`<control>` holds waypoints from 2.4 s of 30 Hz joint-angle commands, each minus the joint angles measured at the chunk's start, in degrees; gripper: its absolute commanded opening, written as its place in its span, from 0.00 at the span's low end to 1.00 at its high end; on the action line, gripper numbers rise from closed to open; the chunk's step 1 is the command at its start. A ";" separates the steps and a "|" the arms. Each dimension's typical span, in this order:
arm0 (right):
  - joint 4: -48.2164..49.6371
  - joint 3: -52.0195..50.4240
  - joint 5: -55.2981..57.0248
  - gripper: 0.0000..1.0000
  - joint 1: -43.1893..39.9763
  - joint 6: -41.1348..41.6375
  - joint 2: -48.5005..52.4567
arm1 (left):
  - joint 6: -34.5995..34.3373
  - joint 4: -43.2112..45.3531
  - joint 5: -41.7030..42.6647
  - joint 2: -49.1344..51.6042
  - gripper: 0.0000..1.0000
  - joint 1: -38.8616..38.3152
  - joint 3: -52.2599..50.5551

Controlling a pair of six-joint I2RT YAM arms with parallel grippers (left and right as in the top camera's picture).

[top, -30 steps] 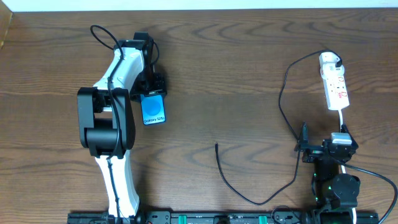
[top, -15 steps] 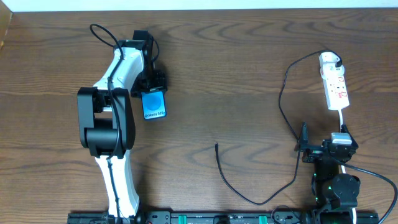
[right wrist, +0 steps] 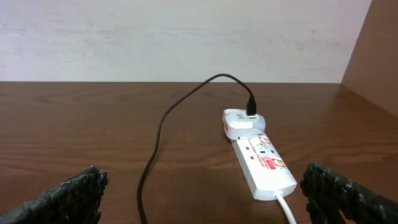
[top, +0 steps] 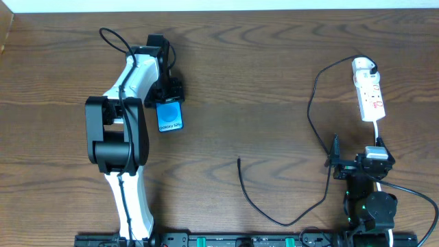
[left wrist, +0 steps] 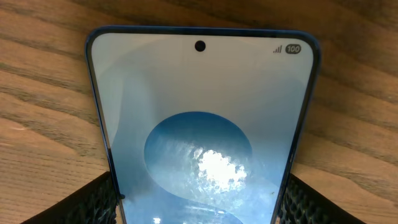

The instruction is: Plug charger to phone and switch on socket

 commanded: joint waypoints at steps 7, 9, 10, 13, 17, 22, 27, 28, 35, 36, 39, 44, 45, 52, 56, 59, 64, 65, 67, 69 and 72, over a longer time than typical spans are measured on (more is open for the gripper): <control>-0.20 -0.07 0.44 0.99 0.72 0.81 -0.37 | -0.57 -0.13 -0.55 -1.86 0.56 0.31 -0.94; -0.20 -0.07 0.44 0.99 0.72 0.81 -0.37 | -0.55 -0.15 -0.52 -1.86 0.58 0.31 -0.94; -0.20 -0.07 0.44 0.99 0.72 0.81 -0.37 | -0.55 -0.15 -0.52 -1.86 0.61 0.31 -0.94; -0.17 -0.07 0.44 0.99 0.72 0.81 -0.37 | -0.57 -0.17 -0.52 -1.86 0.73 0.31 -0.94; -0.20 -0.07 0.46 0.99 0.72 0.81 -0.37 | -0.57 -0.20 -0.52 -1.86 0.90 0.31 -0.94; -0.20 -0.07 0.44 0.99 0.72 0.81 -0.37 | -0.55 -0.31 -0.52 -1.86 0.94 0.31 -0.94; -0.20 -0.07 0.46 0.99 0.72 0.81 -0.37 | -0.57 -0.44 -0.52 -1.86 0.94 0.31 -0.94; -0.20 -0.07 0.46 0.99 0.72 0.81 -0.37 | -0.55 -0.55 -0.52 -1.86 0.94 0.31 -0.94; -0.17 -0.07 0.46 0.99 0.72 0.81 -0.37 | -0.57 -1.97 -0.52 -1.86 0.94 0.28 -0.94; -0.20 -0.07 0.44 0.99 0.72 0.81 -0.37 | -0.55 -2.10 -0.52 -1.86 0.94 0.24 -0.94; -0.20 -0.07 0.44 0.99 0.72 0.81 -0.37 | -0.55 -2.34 -0.52 -1.86 0.95 0.24 -0.94; -0.20 -0.07 0.44 0.99 0.72 0.81 -0.37 | -0.55 -2.73 -0.50 -1.86 0.95 0.24 -0.94; -0.20 -0.07 0.44 0.99 0.72 0.81 -0.37 | -0.57 -2.89 -0.50 -1.86 0.95 0.24 -0.94; -0.17 -0.07 0.44 0.99 0.72 0.81 -0.37 | -0.57 -3.15 -0.50 -1.86 0.95 -0.17 -1.95; -0.20 -0.07 0.44 0.99 0.72 0.81 -0.37 | -0.57 -2.47 -0.50 -1.86 0.95 -0.57 -3.41; -0.20 -0.07 0.46 0.99 0.72 0.81 -0.37 | -0.57 -1.55 -0.52 -1.86 0.95 -0.66 -4.66; -0.17 -0.07 0.46 0.99 0.72 0.81 -0.37 | -0.57 -0.17 -0.52 -1.86 0.95 -0.66 -5.40; -0.20 -0.07 0.44 0.99 0.72 0.81 -0.37 | -0.57 0.33 -0.52 -1.86 0.95 -0.66 -5.40; -0.20 -0.07 0.44 0.99 0.72 0.81 -0.37 | -0.57 0.98 -0.50 -1.86 0.95 -0.66 -5.40; -0.17 -0.07 0.46 0.99 0.72 0.81 -0.37 | -0.57 1.18 -0.52 -1.86 0.95 -0.66 -5.42; -0.20 -0.07 0.44 0.99 0.72 0.81 -0.37 | -0.57 1.22 -0.52 -1.86 0.95 -0.66 -5.51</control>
